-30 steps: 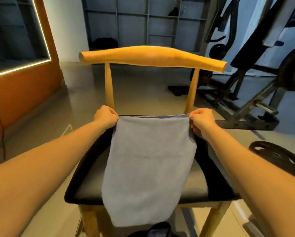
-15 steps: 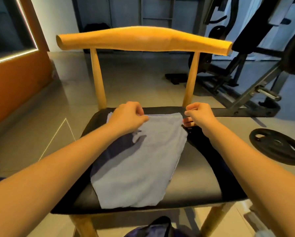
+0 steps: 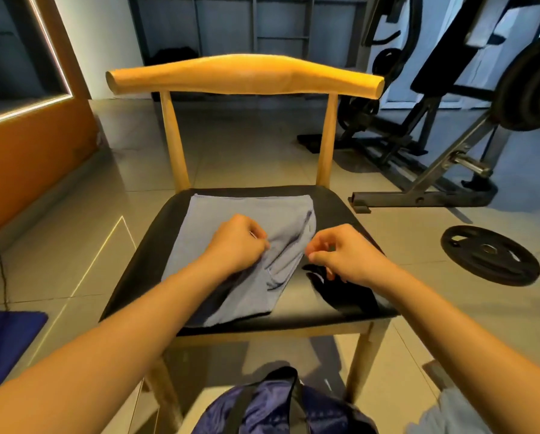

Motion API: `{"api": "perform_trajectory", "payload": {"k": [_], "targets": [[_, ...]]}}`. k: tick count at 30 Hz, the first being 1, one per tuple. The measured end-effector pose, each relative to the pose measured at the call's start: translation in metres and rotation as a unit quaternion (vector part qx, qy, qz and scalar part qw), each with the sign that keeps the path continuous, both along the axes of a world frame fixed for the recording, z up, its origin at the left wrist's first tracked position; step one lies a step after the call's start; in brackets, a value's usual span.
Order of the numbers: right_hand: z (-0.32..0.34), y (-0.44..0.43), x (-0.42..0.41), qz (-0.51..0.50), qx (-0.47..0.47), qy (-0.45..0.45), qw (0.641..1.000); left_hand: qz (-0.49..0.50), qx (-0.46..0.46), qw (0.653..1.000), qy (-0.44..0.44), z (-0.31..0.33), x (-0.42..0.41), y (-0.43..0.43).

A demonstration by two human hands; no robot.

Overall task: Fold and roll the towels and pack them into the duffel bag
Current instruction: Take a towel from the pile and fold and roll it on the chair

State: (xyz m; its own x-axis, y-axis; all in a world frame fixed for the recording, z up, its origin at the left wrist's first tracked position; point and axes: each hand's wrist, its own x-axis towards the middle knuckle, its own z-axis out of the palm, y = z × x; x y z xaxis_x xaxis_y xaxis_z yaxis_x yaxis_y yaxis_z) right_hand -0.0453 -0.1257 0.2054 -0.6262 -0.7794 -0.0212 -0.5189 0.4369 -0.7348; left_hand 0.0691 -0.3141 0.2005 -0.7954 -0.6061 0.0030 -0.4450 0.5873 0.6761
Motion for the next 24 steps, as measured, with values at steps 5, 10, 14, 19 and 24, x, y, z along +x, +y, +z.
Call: {"api": "perform_trajectory", "payload": {"k": [5,10,14,19,24], "targets": [[-0.011,-0.015,0.018,0.051,0.019,0.042,0.998,0.022,0.068,0.995,0.072,-0.016,0.011,-0.008],[-0.012,-0.025,0.037,0.105,0.022,0.05,0.993,0.029,0.086,0.992,0.093,-0.025,0.015,-0.005],[-0.015,-0.026,0.043,0.085,0.016,0.057,0.995,0.025,0.082,0.991,0.099,-0.025,0.014,-0.003],[0.001,0.0,0.041,0.056,-0.006,-0.047,0.997,0.001,0.104,0.988,0.118,-0.025,0.017,0.0],[0.003,0.047,0.037,-0.017,-0.029,-0.196,0.98,-0.041,0.102,0.989,0.103,-0.025,0.022,-0.001]]}}
